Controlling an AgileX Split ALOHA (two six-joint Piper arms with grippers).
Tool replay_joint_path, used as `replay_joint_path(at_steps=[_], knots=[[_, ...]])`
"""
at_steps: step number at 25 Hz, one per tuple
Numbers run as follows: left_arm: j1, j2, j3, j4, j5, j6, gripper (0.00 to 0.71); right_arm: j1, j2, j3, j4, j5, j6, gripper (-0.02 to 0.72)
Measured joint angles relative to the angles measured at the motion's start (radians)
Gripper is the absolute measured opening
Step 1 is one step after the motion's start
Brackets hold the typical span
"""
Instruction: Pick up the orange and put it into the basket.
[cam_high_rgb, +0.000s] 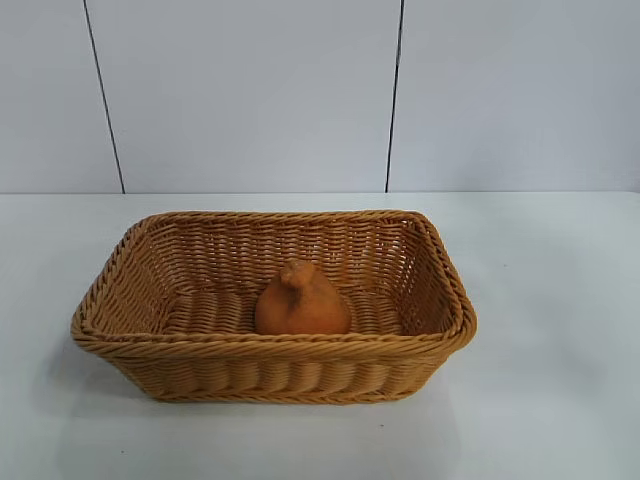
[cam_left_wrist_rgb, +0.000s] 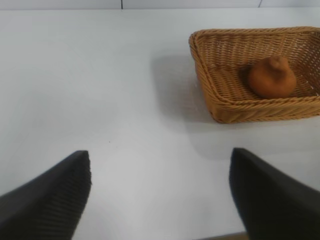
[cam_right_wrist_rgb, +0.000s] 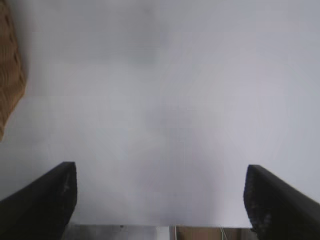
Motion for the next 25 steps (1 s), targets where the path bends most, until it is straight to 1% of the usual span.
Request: replay_joint_path(at_steps=[7,14,18,25], knots=[[0.0,0.0,0.0,0.0,0.0,0.0,0.549,0.0,-0.406,0.237,0.0,0.002,-0.031,0.62],[0.0,0.0,0.0,0.0,0.001,0.0,0.549,0.0,-0.802,0.419,0.0,-0.103,-0.048,0.62],[0.0,0.0,0.0,0.0,0.001,0.0,0.549,0.0,-0.979,0.496,0.0,-0.149,-0.049,0.62],[0.0,0.0,0.0,0.0,0.001,0.0,0.549,0.0,-1.133,0.519,0.007,-0.168,-0.048,0.62]])
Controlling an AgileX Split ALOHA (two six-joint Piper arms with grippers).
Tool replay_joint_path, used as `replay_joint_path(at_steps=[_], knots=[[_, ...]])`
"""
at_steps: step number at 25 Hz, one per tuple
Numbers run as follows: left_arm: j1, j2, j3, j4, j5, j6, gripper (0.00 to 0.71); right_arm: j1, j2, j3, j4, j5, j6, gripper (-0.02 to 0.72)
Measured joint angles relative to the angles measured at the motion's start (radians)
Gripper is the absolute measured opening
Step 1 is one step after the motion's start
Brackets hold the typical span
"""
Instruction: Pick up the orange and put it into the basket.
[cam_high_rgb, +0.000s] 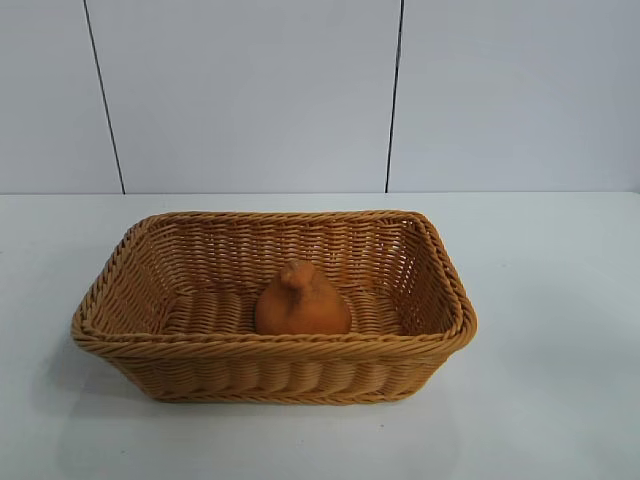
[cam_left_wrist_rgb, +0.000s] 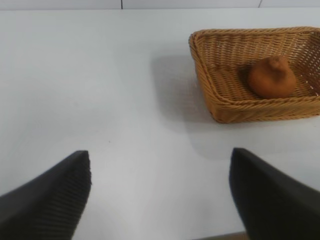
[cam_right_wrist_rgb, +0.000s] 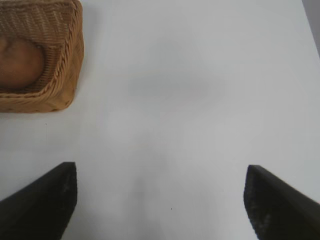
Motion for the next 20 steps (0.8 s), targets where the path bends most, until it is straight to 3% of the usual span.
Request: replay_joint_path(at_steps=[9,20], knots=[[0.0,0.0,0.0,0.0,0.0,0.0,0.549,0.0,-0.173,0.0,0.0,-0.004,0.0,0.62],[0.0,0.0,0.0,0.0,0.0,0.0,0.549,0.002,-0.181,0.0,0.001,-0.006,0.0,0.62]])
